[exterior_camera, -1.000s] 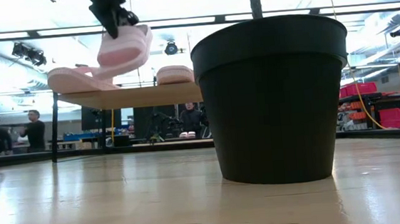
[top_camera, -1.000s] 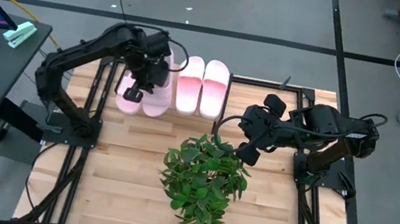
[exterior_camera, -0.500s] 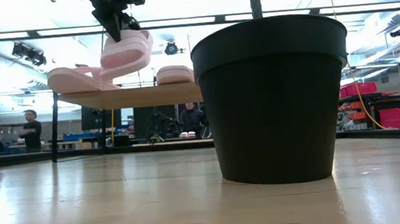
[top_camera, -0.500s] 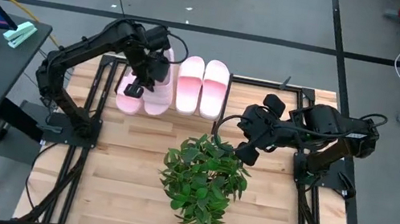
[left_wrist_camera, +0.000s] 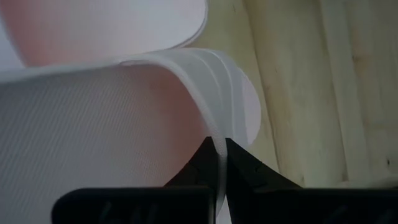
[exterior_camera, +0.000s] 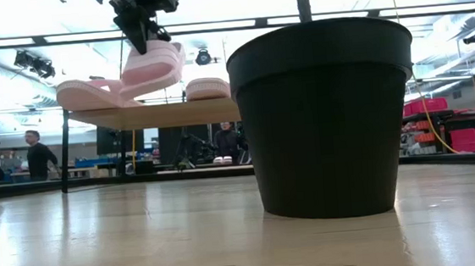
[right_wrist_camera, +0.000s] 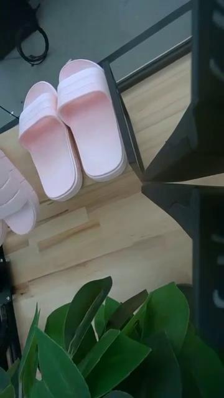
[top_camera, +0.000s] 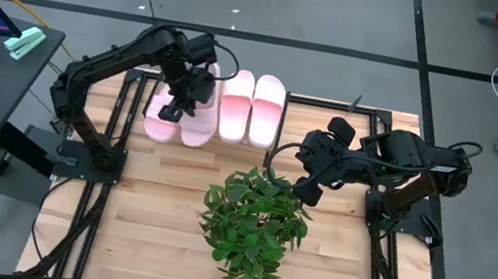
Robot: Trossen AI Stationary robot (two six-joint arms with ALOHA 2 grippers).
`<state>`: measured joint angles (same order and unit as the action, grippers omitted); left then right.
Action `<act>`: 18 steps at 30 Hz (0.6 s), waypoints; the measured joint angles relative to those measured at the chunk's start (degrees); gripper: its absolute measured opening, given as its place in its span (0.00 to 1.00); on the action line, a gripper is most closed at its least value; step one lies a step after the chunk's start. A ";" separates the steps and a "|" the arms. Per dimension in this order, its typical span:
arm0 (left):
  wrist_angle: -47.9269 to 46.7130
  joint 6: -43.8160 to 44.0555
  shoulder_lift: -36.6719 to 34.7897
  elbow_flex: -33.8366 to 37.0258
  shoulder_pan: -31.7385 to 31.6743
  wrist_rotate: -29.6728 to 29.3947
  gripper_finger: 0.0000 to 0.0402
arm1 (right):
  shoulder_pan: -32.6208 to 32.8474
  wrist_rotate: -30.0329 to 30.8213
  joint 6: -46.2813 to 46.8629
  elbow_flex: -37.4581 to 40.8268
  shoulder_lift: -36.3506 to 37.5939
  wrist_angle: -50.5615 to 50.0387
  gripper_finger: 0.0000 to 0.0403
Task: Pick and place slides into the shelf
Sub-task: Put the pink slide on the shelf
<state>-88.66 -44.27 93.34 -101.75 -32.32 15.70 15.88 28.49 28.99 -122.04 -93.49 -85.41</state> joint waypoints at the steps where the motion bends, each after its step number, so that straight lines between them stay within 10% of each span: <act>1: 0.00 0.00 0.38 0.00 0.00 0.02 0.03 | 0.00 0.01 0.00 0.00 0.00 0.00 0.05; 18: -1.14 0.04 1.75 0.02 -2.46 0.96 0.03 | 0.00 0.00 -0.09 0.00 0.00 -0.01 0.05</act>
<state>-89.81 -44.23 95.09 -101.73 -34.77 16.67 15.88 28.49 28.90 -122.04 -93.49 -85.41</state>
